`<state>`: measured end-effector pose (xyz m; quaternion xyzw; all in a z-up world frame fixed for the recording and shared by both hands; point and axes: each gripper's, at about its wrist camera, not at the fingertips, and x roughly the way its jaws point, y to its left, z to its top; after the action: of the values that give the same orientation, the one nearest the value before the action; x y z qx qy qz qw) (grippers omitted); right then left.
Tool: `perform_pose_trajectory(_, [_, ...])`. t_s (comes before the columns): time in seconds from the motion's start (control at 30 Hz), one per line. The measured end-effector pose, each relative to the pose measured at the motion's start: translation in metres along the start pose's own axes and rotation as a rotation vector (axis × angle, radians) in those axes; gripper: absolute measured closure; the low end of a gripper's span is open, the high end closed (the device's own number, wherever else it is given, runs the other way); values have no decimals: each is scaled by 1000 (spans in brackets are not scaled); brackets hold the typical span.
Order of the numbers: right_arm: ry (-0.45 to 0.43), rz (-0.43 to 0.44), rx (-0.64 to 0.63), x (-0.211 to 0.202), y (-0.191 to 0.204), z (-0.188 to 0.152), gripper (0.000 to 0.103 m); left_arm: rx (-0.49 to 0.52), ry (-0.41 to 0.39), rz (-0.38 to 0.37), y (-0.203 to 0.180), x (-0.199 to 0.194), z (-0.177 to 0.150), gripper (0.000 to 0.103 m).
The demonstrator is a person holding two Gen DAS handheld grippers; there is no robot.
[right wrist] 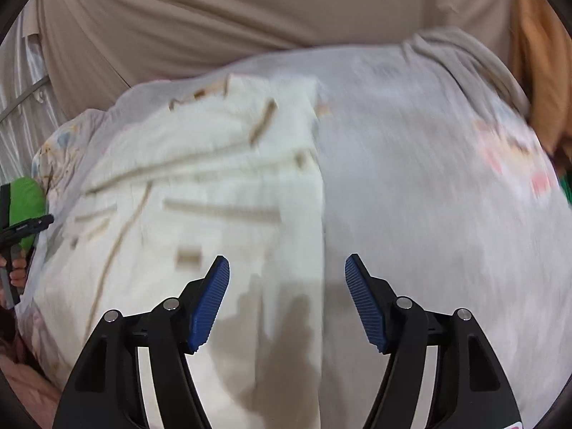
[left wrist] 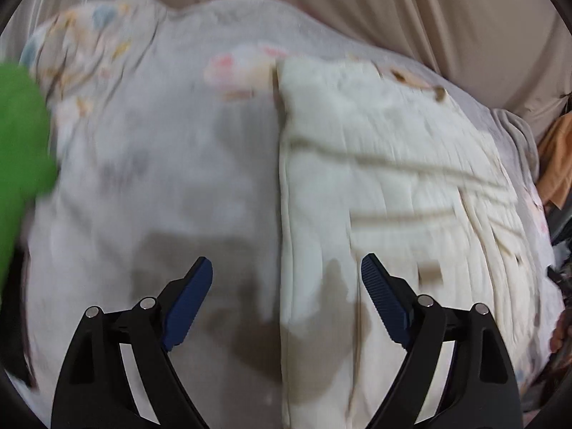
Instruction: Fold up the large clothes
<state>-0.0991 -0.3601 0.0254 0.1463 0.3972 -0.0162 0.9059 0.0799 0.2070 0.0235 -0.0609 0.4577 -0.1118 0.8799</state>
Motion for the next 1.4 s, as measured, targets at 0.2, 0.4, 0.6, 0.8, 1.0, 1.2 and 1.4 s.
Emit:
perform_pose_trajectory(0.2, [30,122,209,-10,-23,-79,37,-121,45,-118,1,-13,-61,20])
perform_pose_trajectory(0.4, [-5,231,286,-7,-13,-101,35,-120,56,-138,-16,-9,-88,32])
perform_pose_trajectory(0.6, [-21,227,241,-7,8,-94,80,-142,18,-176,-19,-22,-92,79])
perform_pose_trajectory(0.8, [-149,266,225,-41,9,-81,94,-161,-97,-240,-23,-62,-79,92])
perform_pose_trajectory(1.0, [-305,285,145,-83,27,-37,96,-54,-239,-268,-48,-106,-41,94])
perform_pose_trajectory(1.2, [-416,300,104,-91,33,34,98,31,-357,-268,-70,-121,23,95])
perform_pose_trajectory(1.4, [-467,278,125,-57,36,124,98,37,-406,-212,-87,-93,107,95])
